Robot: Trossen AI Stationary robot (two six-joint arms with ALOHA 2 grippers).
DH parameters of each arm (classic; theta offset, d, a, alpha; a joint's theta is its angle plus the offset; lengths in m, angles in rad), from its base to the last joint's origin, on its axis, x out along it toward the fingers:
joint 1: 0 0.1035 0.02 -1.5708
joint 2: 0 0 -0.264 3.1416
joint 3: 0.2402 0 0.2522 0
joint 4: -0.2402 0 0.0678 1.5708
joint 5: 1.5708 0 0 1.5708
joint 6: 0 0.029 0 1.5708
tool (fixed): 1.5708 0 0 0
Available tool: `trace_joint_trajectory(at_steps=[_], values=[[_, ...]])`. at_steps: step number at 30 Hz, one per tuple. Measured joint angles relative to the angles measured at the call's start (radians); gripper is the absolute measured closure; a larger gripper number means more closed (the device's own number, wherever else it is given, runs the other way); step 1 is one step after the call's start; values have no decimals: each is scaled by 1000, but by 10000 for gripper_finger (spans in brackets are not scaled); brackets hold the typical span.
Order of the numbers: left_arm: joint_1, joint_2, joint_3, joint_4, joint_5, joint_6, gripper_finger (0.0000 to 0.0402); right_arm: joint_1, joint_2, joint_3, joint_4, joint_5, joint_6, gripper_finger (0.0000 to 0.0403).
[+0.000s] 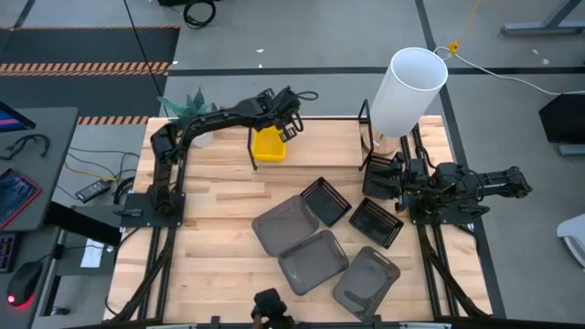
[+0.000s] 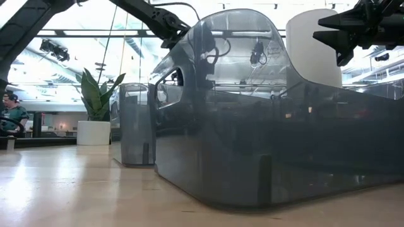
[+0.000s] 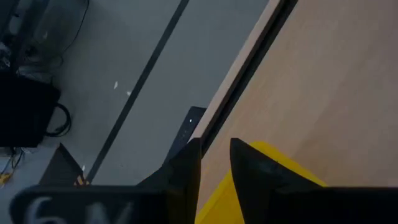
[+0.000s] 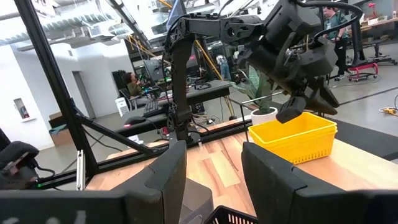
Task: Stack baskets on shelf by color
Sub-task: Stack the bottom right black bin on the left black bin
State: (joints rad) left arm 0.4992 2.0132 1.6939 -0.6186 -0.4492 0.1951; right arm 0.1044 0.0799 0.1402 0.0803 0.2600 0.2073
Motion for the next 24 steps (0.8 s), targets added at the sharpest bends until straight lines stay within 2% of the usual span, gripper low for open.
trace_joint_trajectory(at_steps=[15, 20, 24], values=[[20, 1, 0, -35, 11, -6, 333, 0, 0, 0, 0, 0, 0, 243], [-36, -57, 1, -40, 158, 150, 349, 0, 0, 0, 0, 0, 0, 243], [-97, -159, -13, -31, 224, 181, 372, 0, 0, 0, 0, 0, 0, 243]])
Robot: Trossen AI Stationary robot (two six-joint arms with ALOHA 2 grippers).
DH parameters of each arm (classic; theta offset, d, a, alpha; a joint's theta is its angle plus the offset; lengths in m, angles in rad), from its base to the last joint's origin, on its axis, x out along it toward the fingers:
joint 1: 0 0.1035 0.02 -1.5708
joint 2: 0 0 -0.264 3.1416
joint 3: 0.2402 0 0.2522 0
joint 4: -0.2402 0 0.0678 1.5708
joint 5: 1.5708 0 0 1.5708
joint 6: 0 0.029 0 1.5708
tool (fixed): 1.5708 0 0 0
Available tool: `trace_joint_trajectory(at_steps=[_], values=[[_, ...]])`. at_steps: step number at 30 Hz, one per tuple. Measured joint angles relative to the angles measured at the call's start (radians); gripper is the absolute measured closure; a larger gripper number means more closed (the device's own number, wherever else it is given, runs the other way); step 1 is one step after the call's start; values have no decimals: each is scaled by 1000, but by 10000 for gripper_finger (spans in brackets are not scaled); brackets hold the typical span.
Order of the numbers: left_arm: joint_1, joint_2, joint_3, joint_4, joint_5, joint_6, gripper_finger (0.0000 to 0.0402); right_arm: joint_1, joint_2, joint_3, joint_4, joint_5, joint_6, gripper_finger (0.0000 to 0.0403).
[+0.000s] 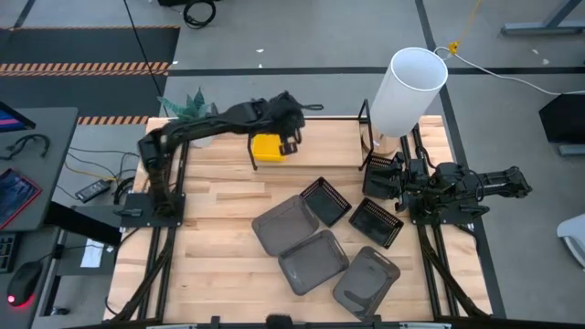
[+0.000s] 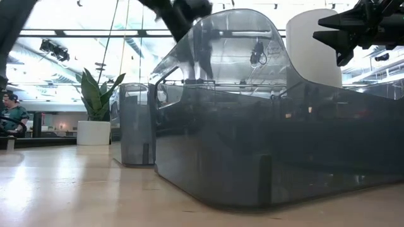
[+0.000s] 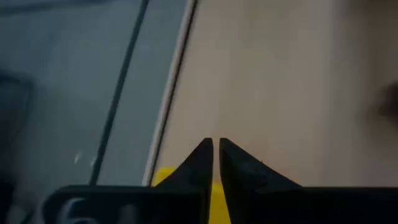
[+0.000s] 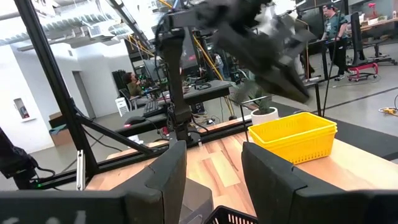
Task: Stack baskets on shelf by color
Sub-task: Stack the bottom right black bin on the left black bin
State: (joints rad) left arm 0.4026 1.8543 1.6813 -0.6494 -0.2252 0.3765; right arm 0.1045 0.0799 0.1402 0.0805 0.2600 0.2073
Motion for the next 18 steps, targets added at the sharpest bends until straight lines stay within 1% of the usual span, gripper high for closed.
trace_joint_trajectory(at_steps=[2, 5, 8, 11, 14, 18], values=[[-22, -76, -41, 46, 40, -6, 386, 0, 0, 0, 0, 0, 0, 243], [-48, -200, -129, 97, 51, -57, 396, 0, 0, 0, 0, 0, 0, 243], [-79, -318, -226, 125, 54, -121, 389, 0, 0, 0, 0, 0, 0, 243], [-114, -431, -324, 193, 58, -170, 379, 0, 0, 0, 0, 0, 0, 243], [-164, -539, -431, 311, 54, -201, 378, 0, 0, 0, 0, 0, 0, 243], [-252, -681, -601, 509, 54, -200, 389, 0, 0, 0, 0, 0, 0, 243]])
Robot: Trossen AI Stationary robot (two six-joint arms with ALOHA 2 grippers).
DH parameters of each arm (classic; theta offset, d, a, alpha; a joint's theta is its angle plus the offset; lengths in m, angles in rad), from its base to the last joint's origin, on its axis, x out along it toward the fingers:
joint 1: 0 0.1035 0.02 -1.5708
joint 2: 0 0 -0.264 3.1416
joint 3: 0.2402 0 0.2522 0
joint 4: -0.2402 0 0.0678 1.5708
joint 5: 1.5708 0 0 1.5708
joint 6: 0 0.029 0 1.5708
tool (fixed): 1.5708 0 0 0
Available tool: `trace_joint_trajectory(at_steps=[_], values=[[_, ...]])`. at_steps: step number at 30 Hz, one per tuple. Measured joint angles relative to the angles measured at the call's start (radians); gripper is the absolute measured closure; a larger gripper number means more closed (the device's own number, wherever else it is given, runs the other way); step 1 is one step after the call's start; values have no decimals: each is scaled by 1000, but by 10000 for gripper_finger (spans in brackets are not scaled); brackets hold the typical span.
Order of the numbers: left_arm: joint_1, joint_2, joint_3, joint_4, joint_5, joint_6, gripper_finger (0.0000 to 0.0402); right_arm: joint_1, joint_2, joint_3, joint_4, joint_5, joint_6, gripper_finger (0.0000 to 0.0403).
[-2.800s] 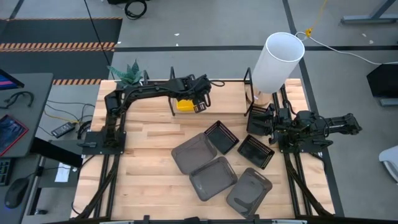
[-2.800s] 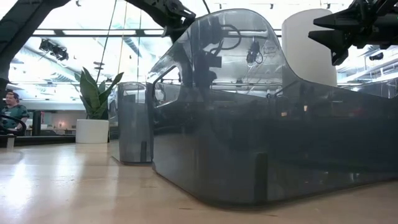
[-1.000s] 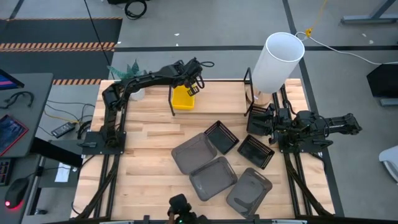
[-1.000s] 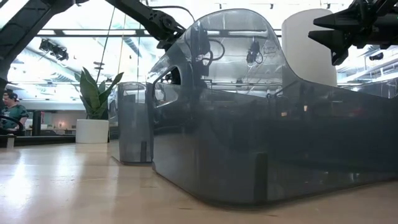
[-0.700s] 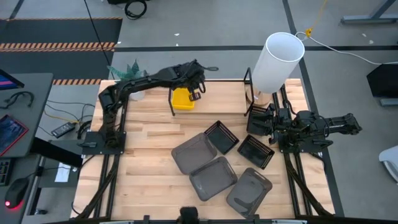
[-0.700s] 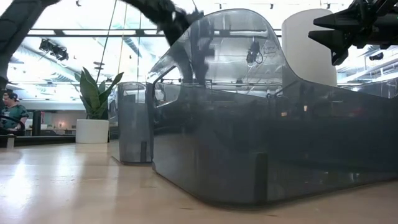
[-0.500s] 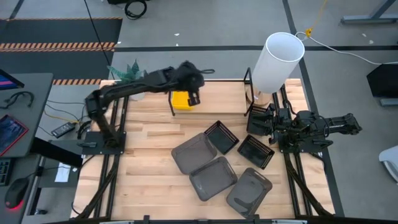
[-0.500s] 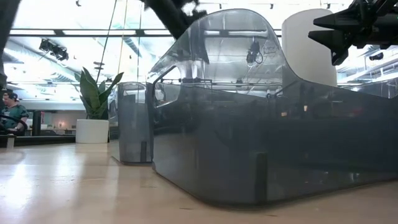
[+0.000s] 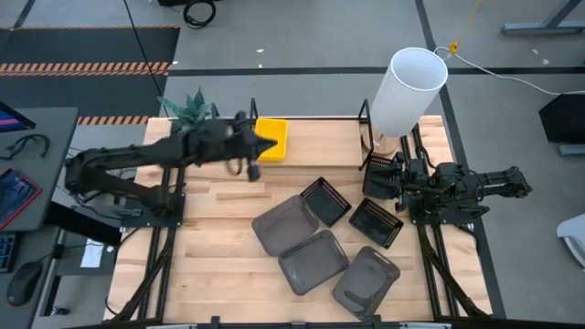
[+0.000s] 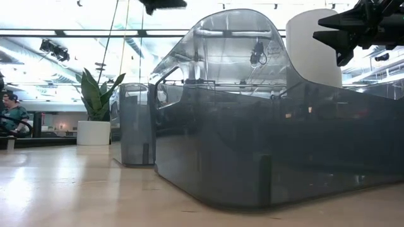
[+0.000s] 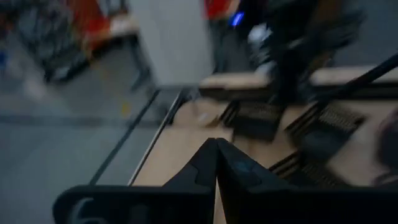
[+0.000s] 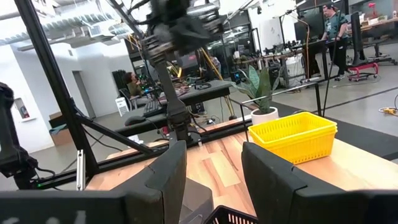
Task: Stack baskets on shelf by color
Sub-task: Stack the bottom right black bin on the left black bin
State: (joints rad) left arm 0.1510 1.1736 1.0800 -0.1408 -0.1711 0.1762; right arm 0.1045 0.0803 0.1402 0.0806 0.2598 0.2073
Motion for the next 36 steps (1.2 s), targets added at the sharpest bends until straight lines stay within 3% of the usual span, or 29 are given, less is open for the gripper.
trace_joint_trajectory(at_steps=[9, 27, 36], values=[[-139, -314, -407, 414, -53, 67, 390, 0, 0, 0, 0, 0, 0, 243], [-276, -797, -772, 415, -140, -77, 392, 0, 0, 0, 0, 0, 0, 243], [-326, -969, -920, 446, -140, -88, 392, 0, 0, 0, 0, 0, 0, 243]])
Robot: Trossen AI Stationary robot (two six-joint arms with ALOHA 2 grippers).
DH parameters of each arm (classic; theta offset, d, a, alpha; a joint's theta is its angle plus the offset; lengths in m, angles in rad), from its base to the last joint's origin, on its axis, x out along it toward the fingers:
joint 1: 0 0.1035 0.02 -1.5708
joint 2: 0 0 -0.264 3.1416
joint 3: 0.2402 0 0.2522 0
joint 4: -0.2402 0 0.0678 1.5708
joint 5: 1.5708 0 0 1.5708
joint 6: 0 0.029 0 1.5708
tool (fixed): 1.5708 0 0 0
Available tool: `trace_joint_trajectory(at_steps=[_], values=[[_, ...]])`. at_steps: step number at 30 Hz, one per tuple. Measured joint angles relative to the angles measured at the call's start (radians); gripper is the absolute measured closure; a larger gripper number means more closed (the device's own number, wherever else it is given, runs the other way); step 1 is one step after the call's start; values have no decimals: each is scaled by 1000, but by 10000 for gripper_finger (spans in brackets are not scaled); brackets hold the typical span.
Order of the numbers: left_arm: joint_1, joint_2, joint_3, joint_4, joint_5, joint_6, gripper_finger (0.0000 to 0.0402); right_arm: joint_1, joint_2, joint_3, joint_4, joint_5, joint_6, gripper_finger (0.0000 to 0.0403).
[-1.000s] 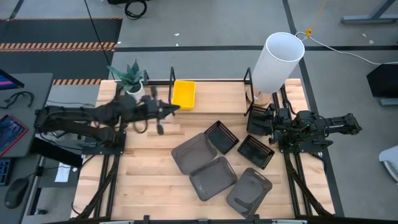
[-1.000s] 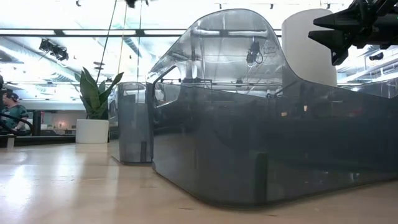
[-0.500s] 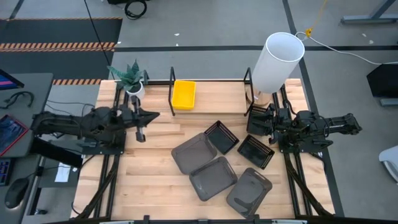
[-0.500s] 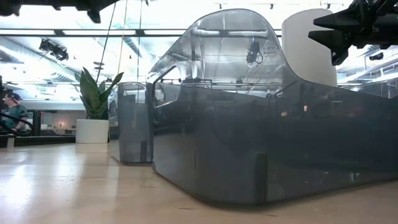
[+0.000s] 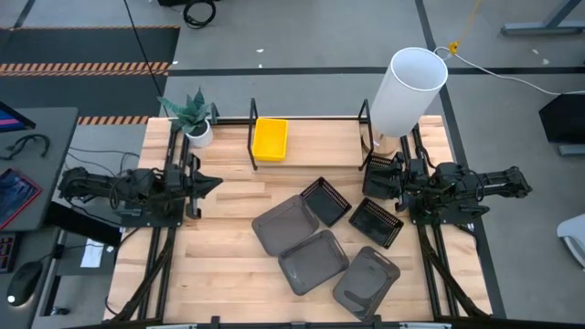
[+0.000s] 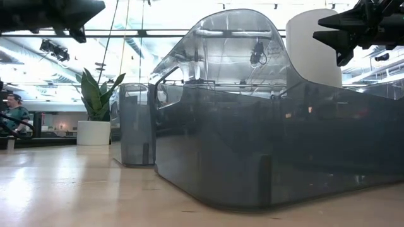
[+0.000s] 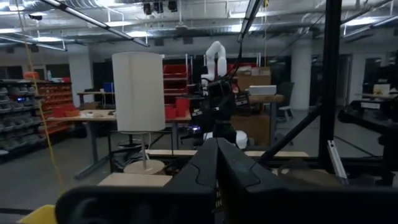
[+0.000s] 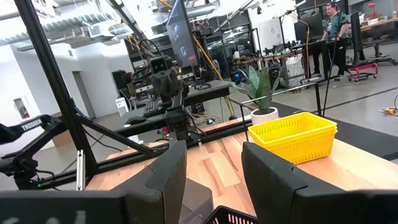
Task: Stack baskets on shelf by color
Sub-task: Stack the bottom right black bin on the left black bin
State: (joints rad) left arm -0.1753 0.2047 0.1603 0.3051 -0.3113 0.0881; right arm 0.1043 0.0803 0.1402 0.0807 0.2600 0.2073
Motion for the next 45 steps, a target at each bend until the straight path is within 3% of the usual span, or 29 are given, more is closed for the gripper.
trace_joint_trajectory(at_steps=[10, 16, 21, 26, 34, 45], values=[[-4, -77, -106, 35, 0, -57, 396, 0, 0, 0, 34, 0, 17, 243], [-4, -76, -122, 34, 0, -82, 386, 0, 0, 0, 152, -1, 158, 243], [-4, -74, -122, 8, 0, -104, 390, 0, 0, 0, 250, -4, 177, 243], [-4, -74, -122, 10, 0, -104, 392, 0, 25, 1, 220, 1, 320, 243], [-4, -74, -122, 9, 0, -103, 369, -5, 331, 102, 199, 4, 287, 243], [-4, -74, -122, 9, 1, -103, 378, 52, 889, 487, -217, 11, 398, 243]])
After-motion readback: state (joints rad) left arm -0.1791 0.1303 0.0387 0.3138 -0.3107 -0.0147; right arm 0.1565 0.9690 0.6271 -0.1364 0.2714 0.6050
